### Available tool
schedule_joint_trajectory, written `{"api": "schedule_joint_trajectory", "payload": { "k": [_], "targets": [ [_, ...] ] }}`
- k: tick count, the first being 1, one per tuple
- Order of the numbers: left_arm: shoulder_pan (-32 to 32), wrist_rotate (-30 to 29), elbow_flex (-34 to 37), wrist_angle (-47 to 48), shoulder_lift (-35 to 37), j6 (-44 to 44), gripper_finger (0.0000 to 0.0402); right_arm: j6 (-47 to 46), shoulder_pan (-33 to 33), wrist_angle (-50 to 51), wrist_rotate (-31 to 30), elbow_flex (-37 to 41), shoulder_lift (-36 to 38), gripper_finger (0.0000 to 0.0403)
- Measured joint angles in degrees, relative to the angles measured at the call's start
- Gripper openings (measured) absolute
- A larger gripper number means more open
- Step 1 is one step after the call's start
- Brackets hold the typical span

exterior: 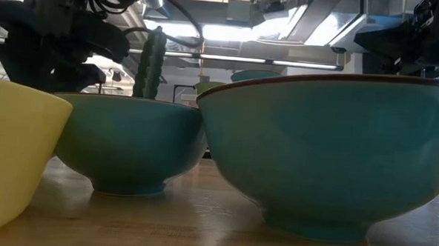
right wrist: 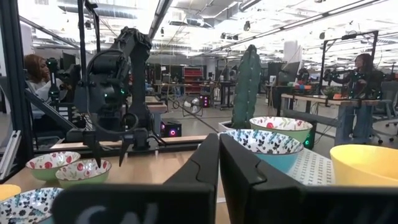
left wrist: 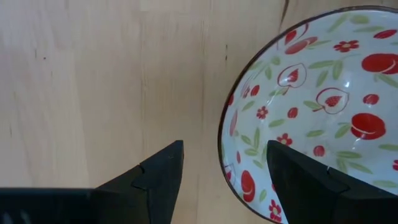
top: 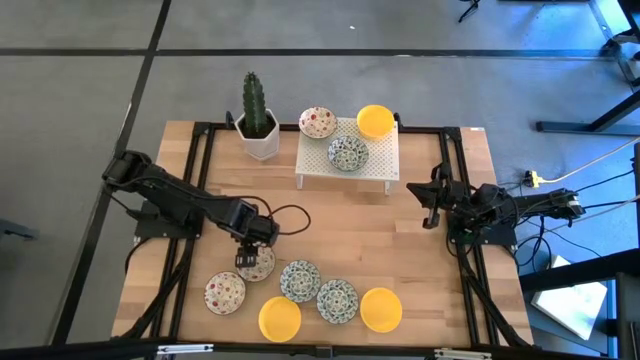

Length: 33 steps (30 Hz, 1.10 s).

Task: Pick & Place Mini bowls
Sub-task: Stack the top red patterned bowl on the red patterned bowl on the shelf

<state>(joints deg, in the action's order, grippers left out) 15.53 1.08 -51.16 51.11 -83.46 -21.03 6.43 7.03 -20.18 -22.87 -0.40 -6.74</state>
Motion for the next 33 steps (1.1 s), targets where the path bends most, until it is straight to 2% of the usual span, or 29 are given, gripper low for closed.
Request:
{"api": "schedule_joint_trajectory", "payload": {
  "k": [17, 33],
  "targets": [
    [0.02, -1.36, 0.0, -4.57, -0.42, 0.28, 0.0224, 0.0, 0.0, 0.02, -0.02, 0.0, 0.02, 0.0016],
    [0.13, -0.07, 0.04, -4.63, -6.45, 2.13, 0.0223, -0.35, 0.0, -0.13, -0.02, 0.0, 0.02, 0.0016]
  ]
}}
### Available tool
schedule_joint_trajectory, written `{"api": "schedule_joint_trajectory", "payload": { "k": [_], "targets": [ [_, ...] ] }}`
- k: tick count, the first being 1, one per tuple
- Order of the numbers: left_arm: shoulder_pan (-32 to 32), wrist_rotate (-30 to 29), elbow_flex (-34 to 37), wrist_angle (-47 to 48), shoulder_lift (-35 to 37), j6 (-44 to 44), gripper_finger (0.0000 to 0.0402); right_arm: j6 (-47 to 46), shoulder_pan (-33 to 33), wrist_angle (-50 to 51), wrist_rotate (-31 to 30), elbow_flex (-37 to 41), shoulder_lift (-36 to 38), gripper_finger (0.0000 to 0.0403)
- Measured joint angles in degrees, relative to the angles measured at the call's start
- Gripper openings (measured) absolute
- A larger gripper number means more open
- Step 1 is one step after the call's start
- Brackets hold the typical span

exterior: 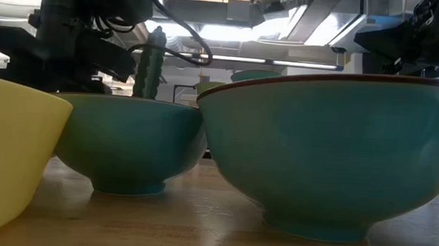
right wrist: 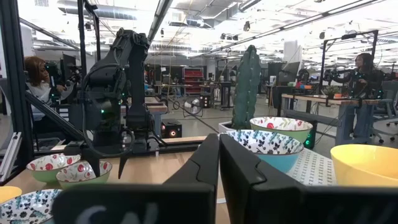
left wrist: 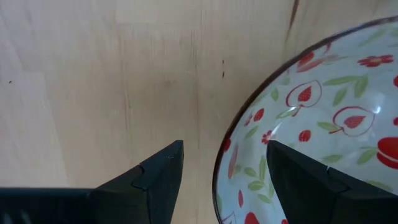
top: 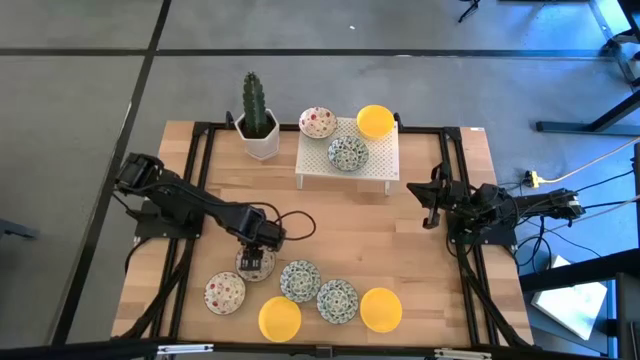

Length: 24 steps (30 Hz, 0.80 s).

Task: Pick & Place Mini bowls
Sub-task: Stack the top red patterned bowl on the red patterned bowl on the shelf

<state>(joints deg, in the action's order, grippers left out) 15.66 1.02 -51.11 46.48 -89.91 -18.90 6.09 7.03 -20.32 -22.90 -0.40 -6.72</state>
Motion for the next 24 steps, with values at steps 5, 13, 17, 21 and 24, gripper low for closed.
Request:
{"api": "schedule_joint_trajectory", "payload": {
  "k": [5, 13, 17, 21, 24],
  "targets": [
    [0.0, -0.04, 0.0, -0.02, 0.02, 1.53, 0.0189, -0.09, 0.0, -0.02, 0.0, 0.0, 0.0, 0.0016],
    [-0.01, 0.1, -0.05, 0.05, 0.06, 1.65, 0.0054, -0.09, 0.0, -0.02, 0.0, 0.0, 0.0, 0.0016],
    [0.0, 2.09, -0.42, 0.25, 0.59, 3.16, 0.0012, -0.06, 0.0, -0.02, 0.01, 0.0, 0.0, 0.0016],
    [-0.04, 2.15, -1.41, 1.47, 1.3, 4.54, 0.0015, -0.05, 0.0, -0.02, 0.0, 0.0, 0.0, 0.0016],
    [0.02, -0.41, -3.26, 4.2, 2.75, 7.19, 0.0009, -0.06, 0.01, -0.02, 0.0, 0.0, 0.0, 0.0016]
  ]
}}
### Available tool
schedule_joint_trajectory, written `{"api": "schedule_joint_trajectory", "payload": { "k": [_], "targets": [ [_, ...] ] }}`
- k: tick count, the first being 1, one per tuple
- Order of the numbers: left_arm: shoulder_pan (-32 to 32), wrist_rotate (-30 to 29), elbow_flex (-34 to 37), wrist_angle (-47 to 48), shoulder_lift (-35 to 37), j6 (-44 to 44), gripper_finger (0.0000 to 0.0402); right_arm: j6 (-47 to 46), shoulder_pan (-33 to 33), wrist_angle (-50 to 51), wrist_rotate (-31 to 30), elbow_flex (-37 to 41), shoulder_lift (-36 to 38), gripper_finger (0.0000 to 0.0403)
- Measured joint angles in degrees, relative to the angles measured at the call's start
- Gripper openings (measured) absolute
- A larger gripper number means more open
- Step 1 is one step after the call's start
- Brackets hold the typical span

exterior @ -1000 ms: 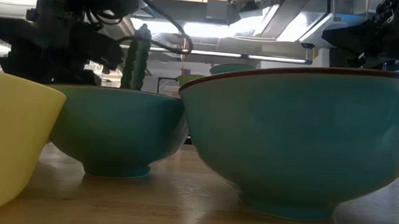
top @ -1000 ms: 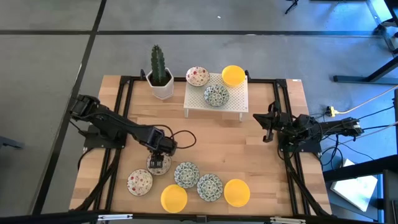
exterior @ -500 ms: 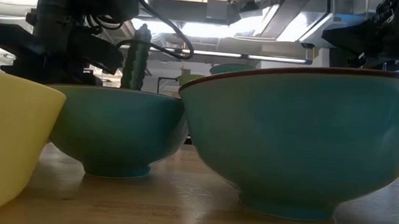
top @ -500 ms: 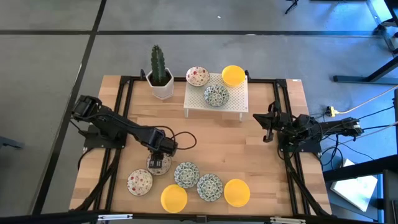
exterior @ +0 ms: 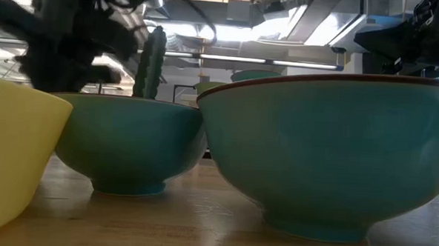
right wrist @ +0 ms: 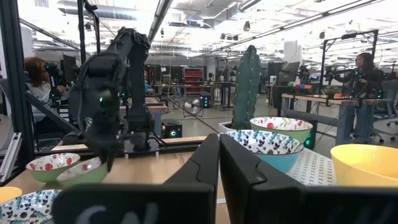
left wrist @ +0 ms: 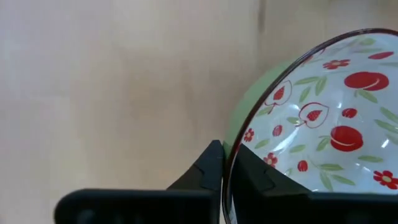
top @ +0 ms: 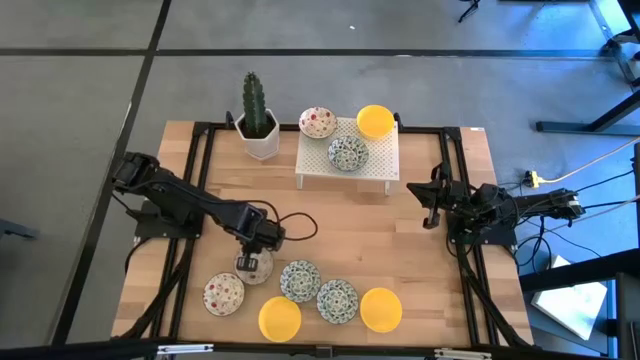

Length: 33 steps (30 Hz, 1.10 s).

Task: Pick & Place Mini bowls
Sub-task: Stack the top red patterned bowl on the red patterned bowl on the shelf

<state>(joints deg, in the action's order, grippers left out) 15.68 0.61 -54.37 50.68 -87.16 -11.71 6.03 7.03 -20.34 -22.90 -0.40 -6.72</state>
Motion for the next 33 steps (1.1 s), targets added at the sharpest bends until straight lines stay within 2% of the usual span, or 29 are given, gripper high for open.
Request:
{"api": "schedule_joint_trajectory", "payload": {
  "k": [5, 9, 14, 20, 24, 28, 33],
  "targets": [
    [-0.08, -4.51, -5.01, 3.45, 3.74, 3.67, 0.0009, 0.01, 0.02, 0.21, 0.0, 0.0, 0.0, 0.0016],
    [-0.09, -4.83, -7.54, 6.79, 7.58, 7.59, 0.0007, -0.16, 0.01, 0.99, 0.01, 0.02, -0.02, 0.0016],
    [-0.55, -5.28, -7.8, 8.28, 15.79, 11.94, 0.0008, -1.6, 0.02, 0.7, 0.08, 0.02, -0.02, 0.0016],
    [-5.72, -8.84, -7.8, 9.29, 27.36, 12.98, 0.0008, -2.59, 0.01, 0.46, 0.52, 0.02, -0.02, 0.0016],
    [-11.09, -15.72, -7.71, 9.7, 32.91, 10.24, 0.0008, -2.59, 0.01, 0.44, 0.5, 0.02, -0.02, 0.0016],
    [-15.05, -18.1, -4.2, 8.5, 38.06, 7.39, 0.0008, -2.61, 0.02, 0.31, 0.5, 0.02, -0.02, 0.0016],
    [-16.84, -19.79, 3.48, 2.31, 42.49, 2.55, 0.0008, -3.59, 0.02, 0.43, 0.49, 0.02, -0.02, 0.0016]
  ]
}}
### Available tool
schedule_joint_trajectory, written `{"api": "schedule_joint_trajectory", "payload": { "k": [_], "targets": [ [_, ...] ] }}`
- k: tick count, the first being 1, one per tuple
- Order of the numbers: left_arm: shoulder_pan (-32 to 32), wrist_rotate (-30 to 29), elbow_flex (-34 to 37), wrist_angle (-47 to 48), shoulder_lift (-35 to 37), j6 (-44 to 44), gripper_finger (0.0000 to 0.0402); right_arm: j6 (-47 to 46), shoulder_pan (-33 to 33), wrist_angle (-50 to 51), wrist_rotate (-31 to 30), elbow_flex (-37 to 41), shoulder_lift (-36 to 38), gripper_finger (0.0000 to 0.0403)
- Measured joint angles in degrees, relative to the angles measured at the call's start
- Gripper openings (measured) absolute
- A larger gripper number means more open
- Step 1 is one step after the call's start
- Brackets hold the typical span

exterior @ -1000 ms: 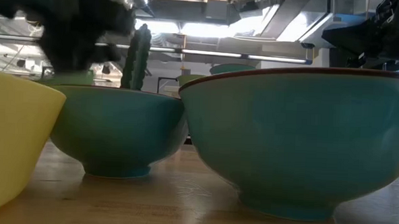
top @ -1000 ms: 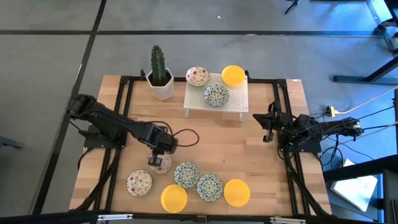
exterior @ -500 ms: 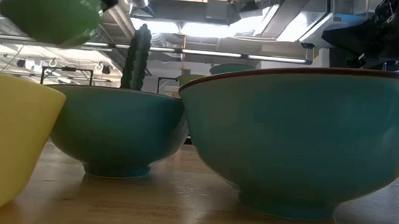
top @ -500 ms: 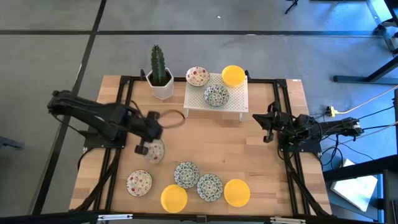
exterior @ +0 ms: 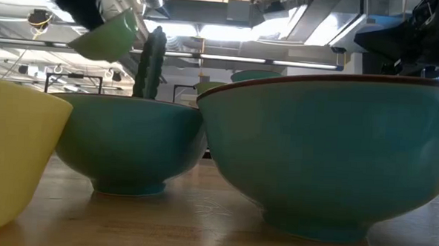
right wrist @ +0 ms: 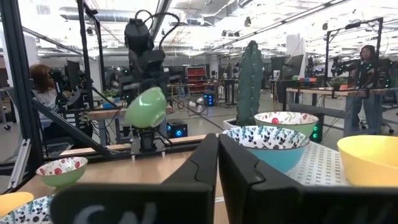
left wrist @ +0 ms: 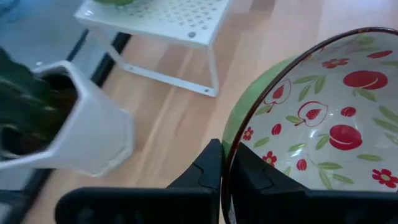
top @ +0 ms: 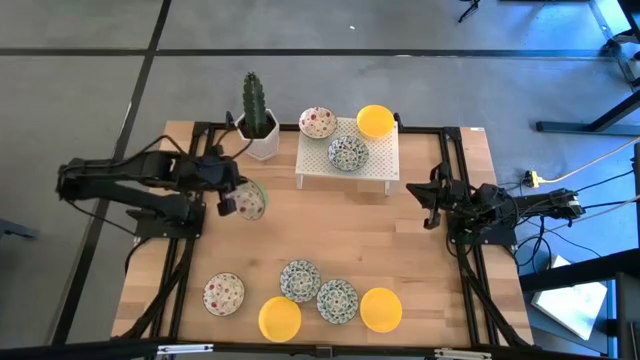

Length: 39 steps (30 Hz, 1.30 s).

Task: Pick & Place Mini bowls
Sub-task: Stack the top red patterned bowl on the red patterned bowl on the shelf

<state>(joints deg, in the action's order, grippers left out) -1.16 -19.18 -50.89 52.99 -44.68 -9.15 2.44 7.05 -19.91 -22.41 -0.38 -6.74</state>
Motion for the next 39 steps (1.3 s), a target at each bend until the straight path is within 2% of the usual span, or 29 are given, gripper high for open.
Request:
{"api": "schedule_joint_trajectory", "payload": {
  "k": [4, 7, 10, 13, 20, 24, 29, 32, 36, 39],
  "targets": [
    [-1.12, 0.27, 4.31, -6.32, 0.42, -1.62, 0.0008, -1.22, 0.0, 0.41, 0.03, 0.0, 0.01, 0.0016],
    [-2.43, 0.11, 4.32, -11.16, -1.13, -0.69, 0.0008, -2.76, 0.0, 1.25, 0.04, 0.0, 0.0, 0.0016],
    [-4.01, 0.39, 2.2, -15.07, -3.38, 2.05, 0.0008, -3.37, 0.0, 1.34, 0.02, 0.0, 0.0, 0.0016],
    [-5.88, 2.01, -3.02, -17.26, -6.71, 5.77, 0.0008, -3.39, 0.0, 1.27, 0.02, 0.0, 0.0, 0.0016],
    [-10.43, -0.38, -21.33, -16.98, -17.51, 15.92, 0.0008, -2.37, -0.02, 0.37, -0.03, 0.0, 0.0, 0.0016],
    [-14.9, -0.11, -34.14, -12.7, -25.54, 20.32, 0.0008, -2.01, -0.02, -0.02, -0.05, 0.0, 0.0, 0.0016],
    [-21.87, 3.84, -51.23, -5.53, -37.59, 23.29, 0.0008, -2.01, -0.02, -0.06, -0.07, 0.0, 0.0, 0.0016],
    [-25.99, 8.94, -61.0, -0.08, -45.61, 23.3, 0.0008, -2.01, -0.02, -0.13, -0.07, 0.0, 0.0, 0.0016],
    [-30.45, 14.5, -71.48, 6.98, -56.11, 22.36, 0.0008, -2.25, -0.02, -0.13, -0.05, 0.0, 0.0, 0.0016],
    [-33.01, 16.34, -77.38, 12.19, -63.03, 22.94, 0.0008, -2.3, -0.02, -0.04, -0.05, 0.0, 0.0, 0.0016]
  ]
}}
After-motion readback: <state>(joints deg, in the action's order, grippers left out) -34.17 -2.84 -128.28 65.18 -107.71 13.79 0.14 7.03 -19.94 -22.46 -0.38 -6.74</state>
